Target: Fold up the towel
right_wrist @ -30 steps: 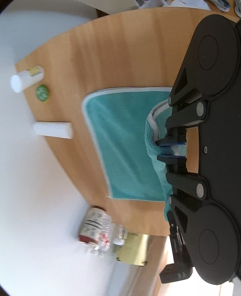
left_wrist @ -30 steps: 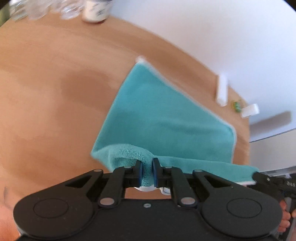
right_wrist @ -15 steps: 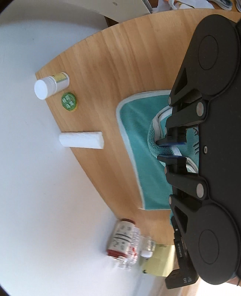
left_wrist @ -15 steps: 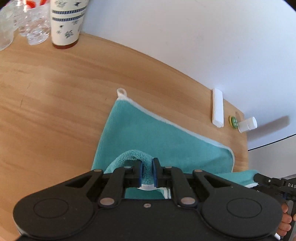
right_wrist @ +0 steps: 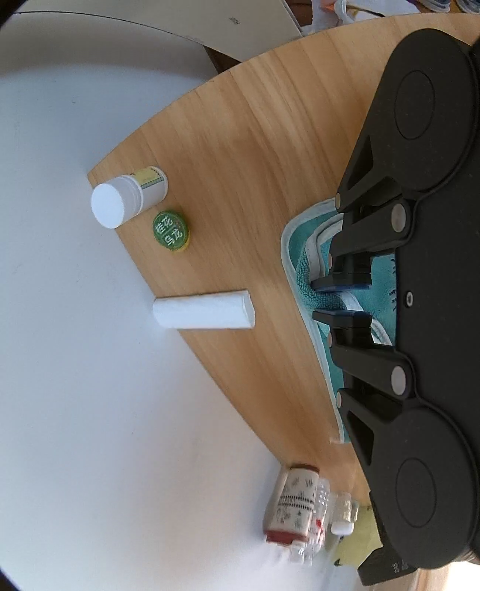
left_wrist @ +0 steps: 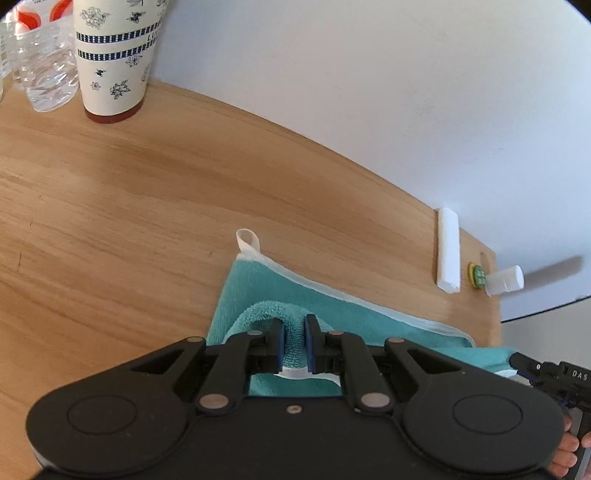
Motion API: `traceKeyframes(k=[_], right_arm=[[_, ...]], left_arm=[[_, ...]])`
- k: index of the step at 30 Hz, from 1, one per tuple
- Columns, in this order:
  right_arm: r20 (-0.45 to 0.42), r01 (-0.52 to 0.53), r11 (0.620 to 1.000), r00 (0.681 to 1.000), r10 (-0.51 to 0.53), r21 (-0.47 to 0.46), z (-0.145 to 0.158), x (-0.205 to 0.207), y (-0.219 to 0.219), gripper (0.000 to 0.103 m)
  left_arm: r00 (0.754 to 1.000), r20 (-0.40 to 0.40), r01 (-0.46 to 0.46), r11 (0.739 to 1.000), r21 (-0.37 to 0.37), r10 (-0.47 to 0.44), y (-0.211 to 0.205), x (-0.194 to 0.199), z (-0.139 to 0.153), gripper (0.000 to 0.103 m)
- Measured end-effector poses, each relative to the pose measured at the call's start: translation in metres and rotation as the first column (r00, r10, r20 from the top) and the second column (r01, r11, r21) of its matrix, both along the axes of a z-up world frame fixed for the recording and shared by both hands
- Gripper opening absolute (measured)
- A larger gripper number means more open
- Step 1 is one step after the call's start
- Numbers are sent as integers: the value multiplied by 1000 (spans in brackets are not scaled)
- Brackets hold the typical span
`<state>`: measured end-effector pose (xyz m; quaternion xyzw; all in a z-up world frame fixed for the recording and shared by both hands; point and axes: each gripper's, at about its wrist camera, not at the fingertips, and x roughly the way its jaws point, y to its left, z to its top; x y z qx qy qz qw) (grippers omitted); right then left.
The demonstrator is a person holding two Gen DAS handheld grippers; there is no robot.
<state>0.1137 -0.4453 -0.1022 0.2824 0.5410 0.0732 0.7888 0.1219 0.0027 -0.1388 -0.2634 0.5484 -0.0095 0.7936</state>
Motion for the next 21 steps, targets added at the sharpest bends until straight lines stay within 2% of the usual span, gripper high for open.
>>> traceKeyframes(k=[5,9,13,15,16,18,21], right_arm=[[-7,-18,999,1000,18,-50,-6,7,8,10],[-22,28,997,999,-30,-76,-12,11,4,15],[-9,58,996,998,-59,-69,-14,17,0,18],[20,74,993,997,-72,-93,-8,20,-1,27],[35,82,991,996,-78,-106,-6,21,-1,30],[52,59,991,997,-53,-121,0,22,1,32],[73,-14,985,997,27,-172,9,17,10,36]], left_arm=[[1000,-1,-2,1000,23,2,0,10,-2,11],[1000,-11,-16,999,31,16,0,16,-7,12],[999,-17,-37,998,42,38,3,23,-11,18],[999,-14,-43,998,54,44,3,27,-10,34],[999,-6,-40,997,60,40,2,28,-9,39],[999,22,-34,996,77,32,2,29,-3,56],[998,51,-44,995,85,39,7,29,6,59]])
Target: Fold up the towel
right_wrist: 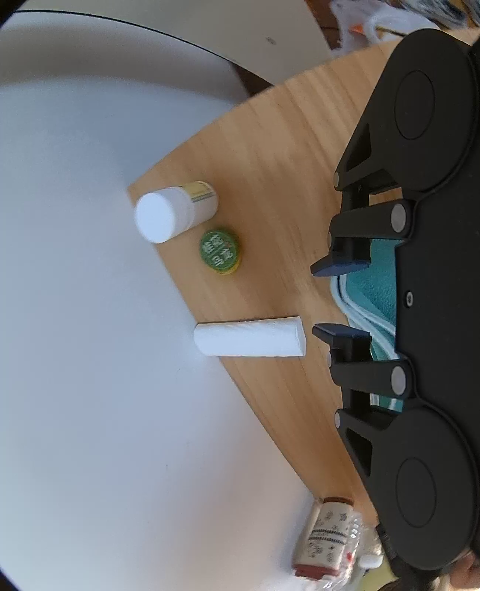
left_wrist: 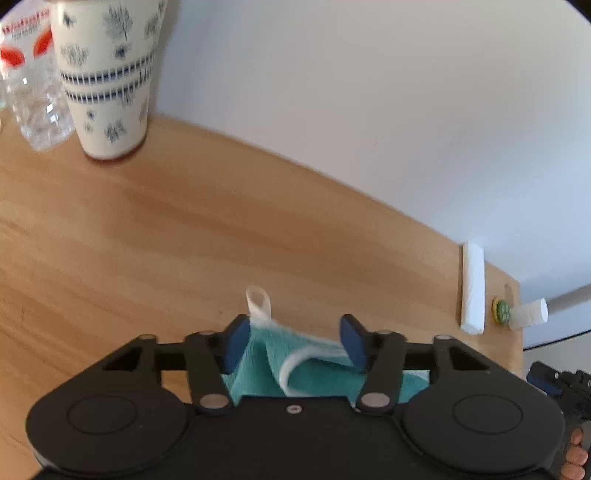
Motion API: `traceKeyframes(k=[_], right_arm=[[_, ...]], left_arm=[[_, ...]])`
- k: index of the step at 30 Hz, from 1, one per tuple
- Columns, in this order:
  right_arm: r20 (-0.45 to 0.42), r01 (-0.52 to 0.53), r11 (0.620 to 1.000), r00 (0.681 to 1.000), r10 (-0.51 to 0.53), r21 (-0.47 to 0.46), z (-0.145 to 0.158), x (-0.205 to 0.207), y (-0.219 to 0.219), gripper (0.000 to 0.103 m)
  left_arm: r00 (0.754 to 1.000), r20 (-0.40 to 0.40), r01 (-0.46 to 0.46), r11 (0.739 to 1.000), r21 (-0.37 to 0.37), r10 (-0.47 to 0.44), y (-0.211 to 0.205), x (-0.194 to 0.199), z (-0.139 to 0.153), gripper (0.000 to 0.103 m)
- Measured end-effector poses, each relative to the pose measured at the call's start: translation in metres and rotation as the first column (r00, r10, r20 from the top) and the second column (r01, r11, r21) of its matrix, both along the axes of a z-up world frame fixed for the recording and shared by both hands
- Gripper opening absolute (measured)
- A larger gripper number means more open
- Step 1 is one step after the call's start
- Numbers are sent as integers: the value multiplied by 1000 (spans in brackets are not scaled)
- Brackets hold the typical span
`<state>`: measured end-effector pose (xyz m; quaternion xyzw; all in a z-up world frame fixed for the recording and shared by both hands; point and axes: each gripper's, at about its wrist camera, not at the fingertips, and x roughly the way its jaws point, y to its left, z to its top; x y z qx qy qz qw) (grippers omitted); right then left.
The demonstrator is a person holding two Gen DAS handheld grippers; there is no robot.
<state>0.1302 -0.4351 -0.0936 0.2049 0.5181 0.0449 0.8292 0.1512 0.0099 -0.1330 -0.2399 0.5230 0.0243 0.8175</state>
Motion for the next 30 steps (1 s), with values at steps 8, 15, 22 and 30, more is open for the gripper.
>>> traceKeyframes(k=[8,15,22,30], right_arm=[[-41,-287,952,958,285,-107,-8,-23,37,40],[-98,-412,890,911,400,-195,-21,-31,61,40],[-106,-443,852,896,432,-280,-20,-43,46,40],[-84,-558,681,798,596,-475,-12,-32,42,44]], left_arm=[[972,89,197,963,185,-216,-19,-27,26,74],[839,122,470,818,333,-531,-51,-50,29,76],[684,12,616,586,527,-729,-69,-54,15,82],[609,-16,660,496,563,-793,-68,-50,-4,82]])
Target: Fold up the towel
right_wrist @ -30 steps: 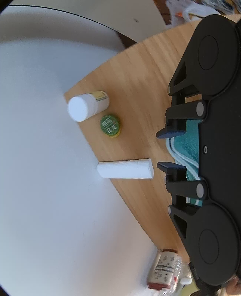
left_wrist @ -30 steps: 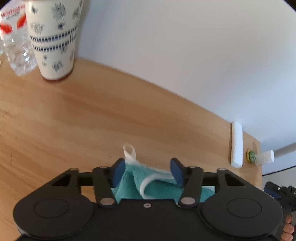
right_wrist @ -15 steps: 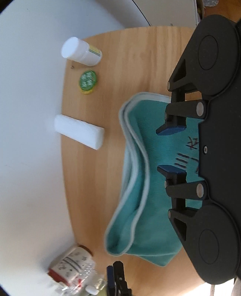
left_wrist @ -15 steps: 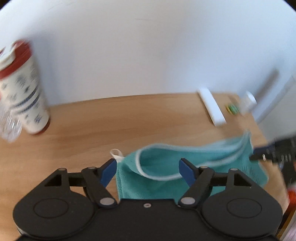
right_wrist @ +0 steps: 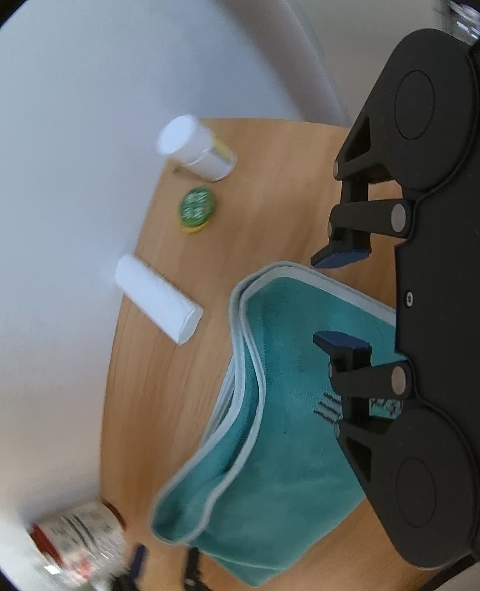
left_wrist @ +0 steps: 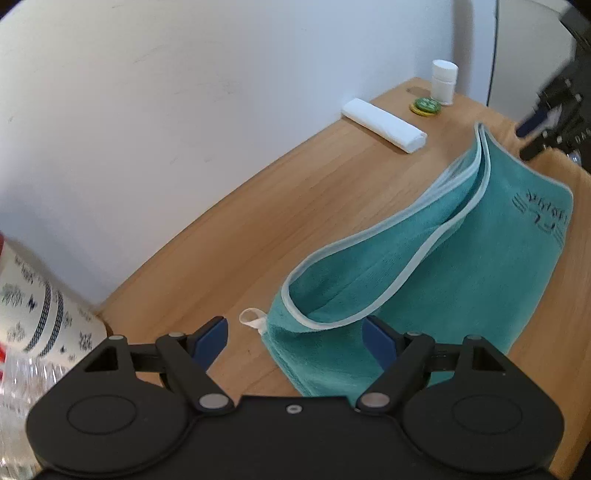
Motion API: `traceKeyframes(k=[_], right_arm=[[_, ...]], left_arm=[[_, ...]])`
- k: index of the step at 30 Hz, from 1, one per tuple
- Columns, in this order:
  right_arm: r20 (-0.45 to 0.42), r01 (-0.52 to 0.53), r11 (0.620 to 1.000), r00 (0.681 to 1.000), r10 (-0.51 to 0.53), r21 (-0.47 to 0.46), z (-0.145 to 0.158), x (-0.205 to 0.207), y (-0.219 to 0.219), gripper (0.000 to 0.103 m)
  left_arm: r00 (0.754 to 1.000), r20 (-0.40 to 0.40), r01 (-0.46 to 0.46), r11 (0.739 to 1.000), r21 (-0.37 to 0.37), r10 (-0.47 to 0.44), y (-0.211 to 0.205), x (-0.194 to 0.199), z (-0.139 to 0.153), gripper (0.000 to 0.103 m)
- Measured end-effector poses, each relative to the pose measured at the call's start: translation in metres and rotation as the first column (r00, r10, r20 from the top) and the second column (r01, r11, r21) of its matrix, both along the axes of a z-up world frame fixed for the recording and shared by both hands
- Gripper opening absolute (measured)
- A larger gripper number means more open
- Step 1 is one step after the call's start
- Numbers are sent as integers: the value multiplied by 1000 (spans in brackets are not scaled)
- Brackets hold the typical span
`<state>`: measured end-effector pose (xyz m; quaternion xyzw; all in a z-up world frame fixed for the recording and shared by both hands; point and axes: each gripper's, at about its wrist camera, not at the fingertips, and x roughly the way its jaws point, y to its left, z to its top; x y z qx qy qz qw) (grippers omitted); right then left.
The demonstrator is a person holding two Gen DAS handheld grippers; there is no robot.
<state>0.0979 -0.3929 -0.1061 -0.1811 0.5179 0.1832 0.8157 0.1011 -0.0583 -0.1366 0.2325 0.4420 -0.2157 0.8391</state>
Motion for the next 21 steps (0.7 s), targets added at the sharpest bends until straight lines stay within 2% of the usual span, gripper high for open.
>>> traceKeyframes(k=[4,8,13,16,18,20,21], right_arm=[[15,-89,995,996,90,-53,-4,11,5,44],[2,-208,972,978,209,-110,-11,21,9,45],[-1,-312,947,950,312,-73,-13,33,5,45],[-8,-343,938,939,343,-44,-14,38,5,42],[-57,-356,934,933,356,-1,-16,43,5,26],[-71,-362,932,930,362,6,-17,44,5,25],[-74,-365,931,928,364,5,-18,44,4,17]], left_arm=[[999,15,51,998,-43,-50,4,4,1,82],[997,-25,67,995,-75,-69,5,14,-2,81],[994,-48,85,986,-143,-93,7,20,-3,81],[993,-65,89,983,-159,-101,8,22,-3,80],[991,-72,98,981,-168,-111,8,25,-3,73],[991,-69,102,981,-164,-114,7,28,-4,67],[991,-69,100,981,-168,-113,8,29,-4,63]])
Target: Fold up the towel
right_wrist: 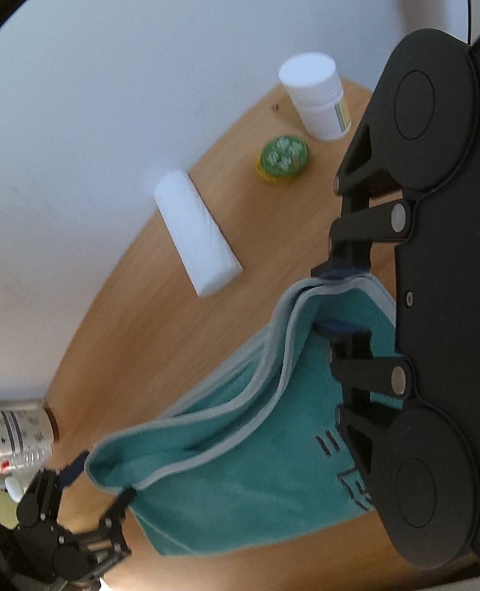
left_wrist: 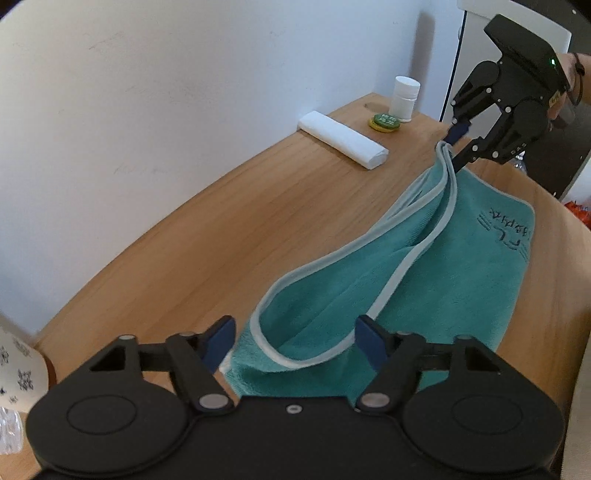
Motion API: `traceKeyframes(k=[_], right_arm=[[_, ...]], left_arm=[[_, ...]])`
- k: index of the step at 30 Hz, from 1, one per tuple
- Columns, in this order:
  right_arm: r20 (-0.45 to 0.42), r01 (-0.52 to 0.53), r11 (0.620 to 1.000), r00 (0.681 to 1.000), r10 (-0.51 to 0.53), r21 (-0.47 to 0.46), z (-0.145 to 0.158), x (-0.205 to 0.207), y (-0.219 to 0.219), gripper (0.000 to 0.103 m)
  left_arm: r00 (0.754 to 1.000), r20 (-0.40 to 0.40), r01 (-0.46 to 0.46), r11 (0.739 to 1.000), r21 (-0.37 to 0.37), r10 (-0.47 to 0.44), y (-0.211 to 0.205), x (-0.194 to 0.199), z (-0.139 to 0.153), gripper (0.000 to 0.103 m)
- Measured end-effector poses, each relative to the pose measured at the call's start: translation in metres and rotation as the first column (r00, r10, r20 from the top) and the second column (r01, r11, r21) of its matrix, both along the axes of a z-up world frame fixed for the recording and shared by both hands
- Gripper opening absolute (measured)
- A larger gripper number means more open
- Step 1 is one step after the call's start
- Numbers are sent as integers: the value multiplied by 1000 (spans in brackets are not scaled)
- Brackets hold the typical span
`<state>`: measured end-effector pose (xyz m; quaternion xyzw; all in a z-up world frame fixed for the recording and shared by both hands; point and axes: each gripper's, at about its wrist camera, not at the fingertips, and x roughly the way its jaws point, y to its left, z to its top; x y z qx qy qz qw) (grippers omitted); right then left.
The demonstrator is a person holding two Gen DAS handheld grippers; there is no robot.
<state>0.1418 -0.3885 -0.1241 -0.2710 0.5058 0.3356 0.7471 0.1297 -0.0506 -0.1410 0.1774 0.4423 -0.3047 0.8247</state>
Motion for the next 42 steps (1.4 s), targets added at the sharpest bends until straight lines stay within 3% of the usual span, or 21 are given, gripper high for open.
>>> traceKeyframes(k=[2,7,9,13,16,17,18,20,23,26,30,38,40,42], right_arm=[[-24,15,1000,1000,-14,12,-1,2,-3,9],[-33,68,995,997,-65,68,8,1,-10,5],[-33,76,994,997,-73,78,12,-2,-11,5],[-22,108,981,994,-106,160,35,-18,-19,5],[-4,107,979,994,-108,175,45,-29,-24,5],[-6,115,978,993,-116,176,43,-31,-25,5],[-10,123,976,992,-124,178,42,-32,-26,5],[-17,135,974,991,-134,179,38,-30,-27,5],[-17,139,976,990,-138,166,33,-34,-22,5],[-18,155,973,988,-154,170,31,-34,-21,5],[-12,178,968,984,-179,178,32,-32,-22,5],[-30,212,962,977,-210,174,30,-26,-23,5],[-36,217,961,976,-214,173,29,-23,-23,5],[-31,219,961,976,-217,169,28,-23,-22,5]], left_arm=[[1000,-5,2,1000,-14,-2,-1,1,-1,60],[1000,-2,19,999,-34,-19,-3,-3,-3,37],[1000,-5,15,999,-38,-16,-3,-4,-3,14],[1000,-5,10,999,-32,-10,0,-9,1,10],[1000,21,0,1000,-8,1,5,-16,7,10],[1000,31,-6,1000,1,6,6,-18,8,15],[999,44,-13,1000,14,13,7,-19,9,34],[997,78,-32,999,42,29,10,-24,11,63],[997,70,11,999,44,-14,11,-32,15,64],[989,112,87,990,110,-100,7,-43,17,76],[981,127,124,977,172,-147,4,-44,7,76],[967,125,198,965,170,-220,-1,-21,-12,75],[969,101,209,966,154,-226,0,-15,-16,70],[971,69,220,966,133,-230,2,-9,-20,54]])
